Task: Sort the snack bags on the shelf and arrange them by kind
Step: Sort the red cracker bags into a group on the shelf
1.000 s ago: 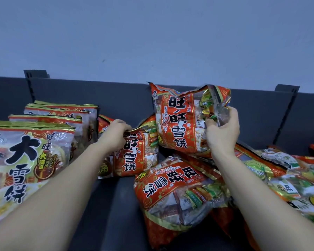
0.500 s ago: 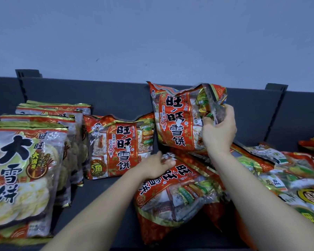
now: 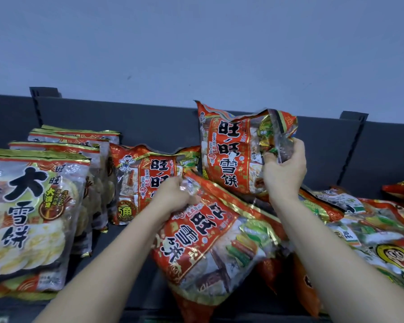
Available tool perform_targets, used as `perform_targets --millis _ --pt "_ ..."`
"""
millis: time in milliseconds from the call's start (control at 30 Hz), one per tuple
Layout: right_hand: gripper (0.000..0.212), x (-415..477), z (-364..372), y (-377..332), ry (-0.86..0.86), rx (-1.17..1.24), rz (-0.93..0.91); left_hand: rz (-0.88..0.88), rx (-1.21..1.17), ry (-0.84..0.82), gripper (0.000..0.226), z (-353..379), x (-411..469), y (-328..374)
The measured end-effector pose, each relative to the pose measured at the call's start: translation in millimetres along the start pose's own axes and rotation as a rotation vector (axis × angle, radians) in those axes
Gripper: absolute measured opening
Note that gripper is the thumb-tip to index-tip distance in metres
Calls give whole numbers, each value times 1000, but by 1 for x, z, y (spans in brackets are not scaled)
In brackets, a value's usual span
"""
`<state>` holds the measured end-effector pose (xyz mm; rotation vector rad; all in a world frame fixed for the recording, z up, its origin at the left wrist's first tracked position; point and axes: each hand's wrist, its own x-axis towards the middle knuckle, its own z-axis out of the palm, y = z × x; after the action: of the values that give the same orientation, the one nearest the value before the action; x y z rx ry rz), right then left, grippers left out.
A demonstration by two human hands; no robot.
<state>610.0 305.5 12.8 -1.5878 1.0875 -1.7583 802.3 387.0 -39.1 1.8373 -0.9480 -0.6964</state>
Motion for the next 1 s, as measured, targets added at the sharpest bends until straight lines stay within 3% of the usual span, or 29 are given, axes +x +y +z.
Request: perform_targets --millis 100,233,300,333,400,467,567,700,800,900,1000 --pt "29 -1 3 2 -13 11 17 26 -200 186 83 -39 -13 -9" --pt "31 -12 9 5 -92 42 47 101 -199 529 37 -68 -26 -34" --pt "32 -17 12 8 -147 30 68 80 -50 685 45 -71 -25 -46" --pt "34 -18 13 10 -166 25 85 64 60 727 63 -68 -26 -49" --pt "34 -19 11 12 -192 37 123 67 326 737 111 -57 -31 -50" --pt "31 -19 7 12 -206 41 146 201 640 735 130 -45 -34 -46" --pt "40 -21 0 7 -231 -17 147 338 918 573 128 -43 -24 -31" --pt "92 -22 -3 -4 -215 -162 -38 335 933 338 125 -52 -9 -22" --pt "106 -21 -1 -16 -400 -366 -101 324 980 306 122 -50 -11 -31" --pt "80 -25 2 -19 -691 -764 -36 333 988 298 120 -47 -15 -40" --pt "62 -29 0 -20 -795 -835 12 327 947 315 121 -45 -22 -43"
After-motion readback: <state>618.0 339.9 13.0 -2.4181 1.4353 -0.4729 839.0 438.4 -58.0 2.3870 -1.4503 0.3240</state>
